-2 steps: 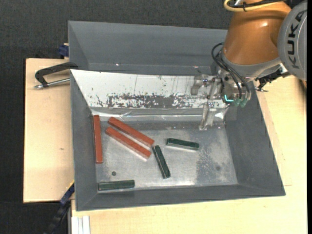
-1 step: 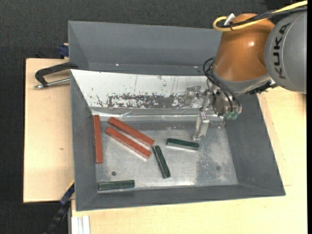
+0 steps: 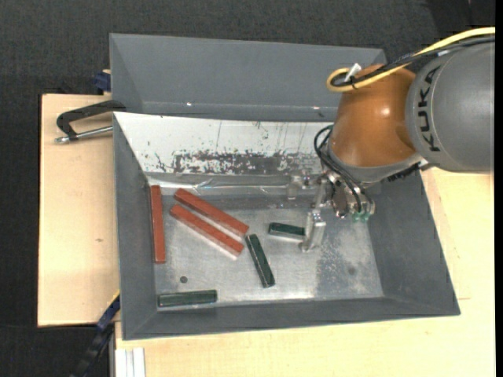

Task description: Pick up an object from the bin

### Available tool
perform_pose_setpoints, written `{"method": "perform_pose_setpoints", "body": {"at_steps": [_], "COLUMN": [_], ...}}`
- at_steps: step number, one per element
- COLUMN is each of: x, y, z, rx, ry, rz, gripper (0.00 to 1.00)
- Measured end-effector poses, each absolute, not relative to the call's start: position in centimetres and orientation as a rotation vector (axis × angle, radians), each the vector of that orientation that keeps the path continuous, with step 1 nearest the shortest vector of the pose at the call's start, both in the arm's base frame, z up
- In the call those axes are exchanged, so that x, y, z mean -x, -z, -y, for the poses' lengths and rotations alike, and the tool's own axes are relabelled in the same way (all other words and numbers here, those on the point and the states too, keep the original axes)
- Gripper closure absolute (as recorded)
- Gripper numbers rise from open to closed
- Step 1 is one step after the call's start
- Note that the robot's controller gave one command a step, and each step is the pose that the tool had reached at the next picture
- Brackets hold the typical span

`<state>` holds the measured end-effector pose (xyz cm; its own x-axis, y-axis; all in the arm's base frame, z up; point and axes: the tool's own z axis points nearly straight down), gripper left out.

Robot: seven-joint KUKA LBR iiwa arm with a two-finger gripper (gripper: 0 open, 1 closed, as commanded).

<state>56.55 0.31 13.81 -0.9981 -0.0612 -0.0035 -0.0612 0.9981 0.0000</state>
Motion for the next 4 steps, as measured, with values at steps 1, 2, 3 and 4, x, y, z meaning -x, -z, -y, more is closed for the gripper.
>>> {"method": "perform_pose_setpoints", "body": {"at_steps": [1, 2, 3, 4], "x": [-58.1, -58.1, -58.0, -58.0], "y": [-7.3, -7.3, -7.5, -12.9], "z": [5.7, 5.7, 5.7, 5.8], "rx": [-0.010, -0.010, -0.010, 0.050], "ry": [-0.001, -0.001, -0.001, 0.000], "rz": [-3.136, -3.136, -3.138, -3.133], "gripper": [1.00, 1.00, 1.00, 1.00]}}
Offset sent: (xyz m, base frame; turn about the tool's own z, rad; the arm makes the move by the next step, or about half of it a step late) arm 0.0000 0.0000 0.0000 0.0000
